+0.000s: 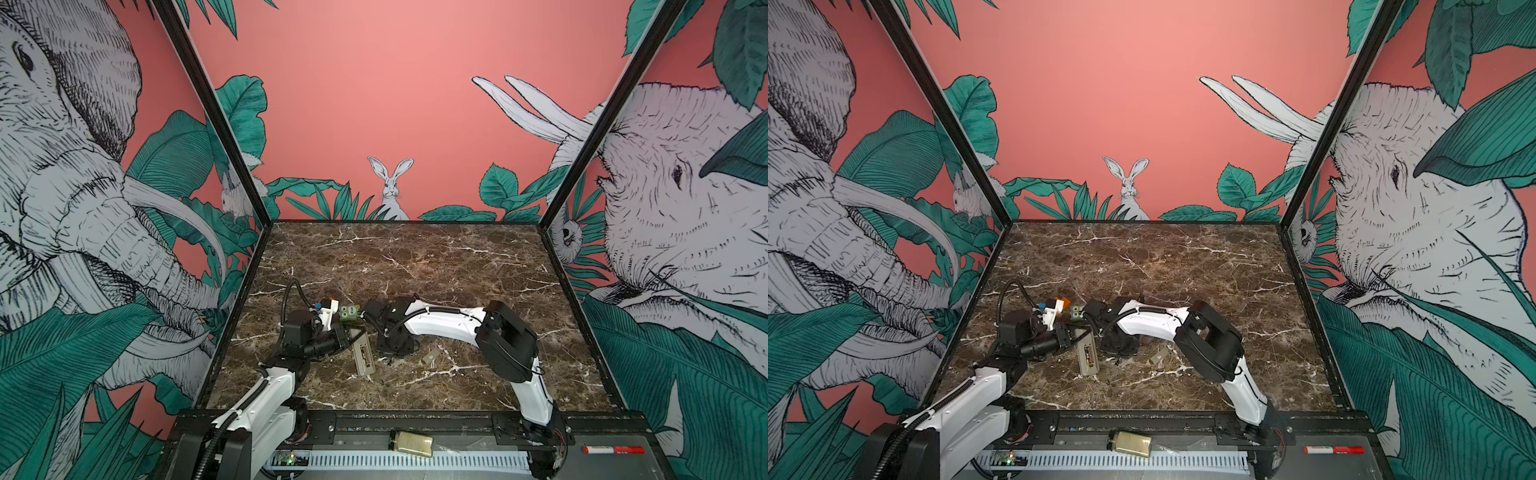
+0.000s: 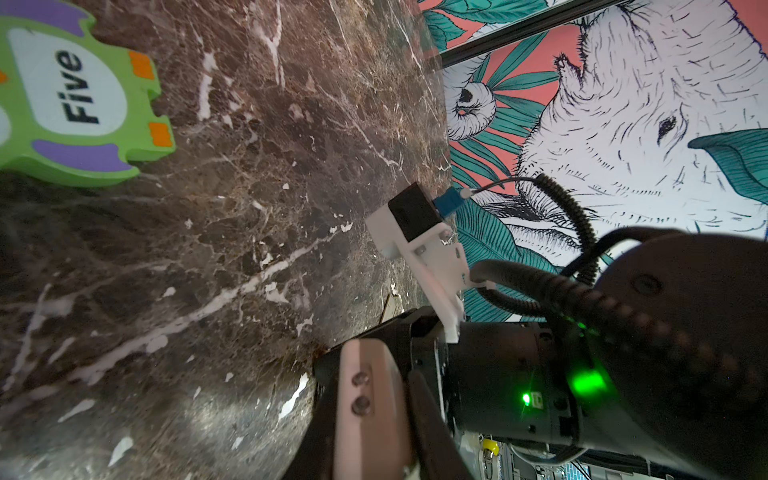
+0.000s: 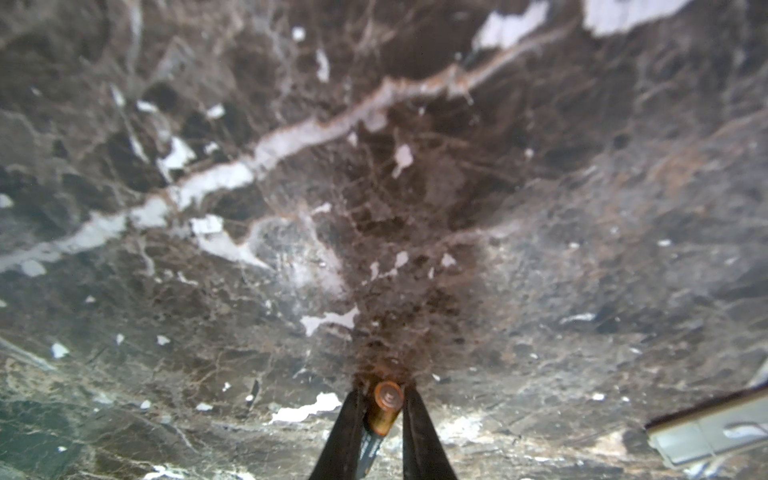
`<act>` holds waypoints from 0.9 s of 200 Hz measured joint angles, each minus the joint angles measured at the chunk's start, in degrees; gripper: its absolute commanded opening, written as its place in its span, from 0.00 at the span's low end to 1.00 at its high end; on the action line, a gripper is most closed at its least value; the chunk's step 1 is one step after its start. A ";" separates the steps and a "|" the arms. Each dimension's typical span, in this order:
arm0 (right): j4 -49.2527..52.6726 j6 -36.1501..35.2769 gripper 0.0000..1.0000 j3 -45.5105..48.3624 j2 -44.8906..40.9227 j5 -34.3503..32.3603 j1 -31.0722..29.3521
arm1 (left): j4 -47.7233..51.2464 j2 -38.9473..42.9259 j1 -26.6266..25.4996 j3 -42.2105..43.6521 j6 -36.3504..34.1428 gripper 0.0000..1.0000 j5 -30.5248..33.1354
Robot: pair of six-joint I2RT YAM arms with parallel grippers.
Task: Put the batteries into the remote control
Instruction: 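Lower the right gripper onto the second AA battery and close on it, then lift the gripped AA battery upright with the right gripper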
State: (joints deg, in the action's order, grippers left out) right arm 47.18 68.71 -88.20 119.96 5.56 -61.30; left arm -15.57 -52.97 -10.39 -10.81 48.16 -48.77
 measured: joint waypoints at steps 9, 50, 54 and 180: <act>-0.04 -0.11 0.16 0.09 0.00 0.15 0.11 | -0.09 0.00 0.00 0.09 0.04 0.00 0.00; -0.24 -1.03 0.13 0.57 -0.24 1.03 0.59 | -0.98 -0.09 0.00 0.24 0.57 0.00 0.09; -0.24 -1.20 0.13 0.57 -0.24 1.07 0.61 | -1.09 -0.13 0.00 0.28 0.66 0.00 0.15; 4.28 -12.70 0.07 1.49 -1.16 -3.17 1.57 | -4.11 -1.81 -0.92 2.19 1.77 0.00 0.66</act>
State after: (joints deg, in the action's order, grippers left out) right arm 51.46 56.01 -86.72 118.80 2.39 -59.72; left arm -19.68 -54.78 -11.31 -8.62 49.93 -48.12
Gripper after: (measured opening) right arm 0.093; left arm 0.232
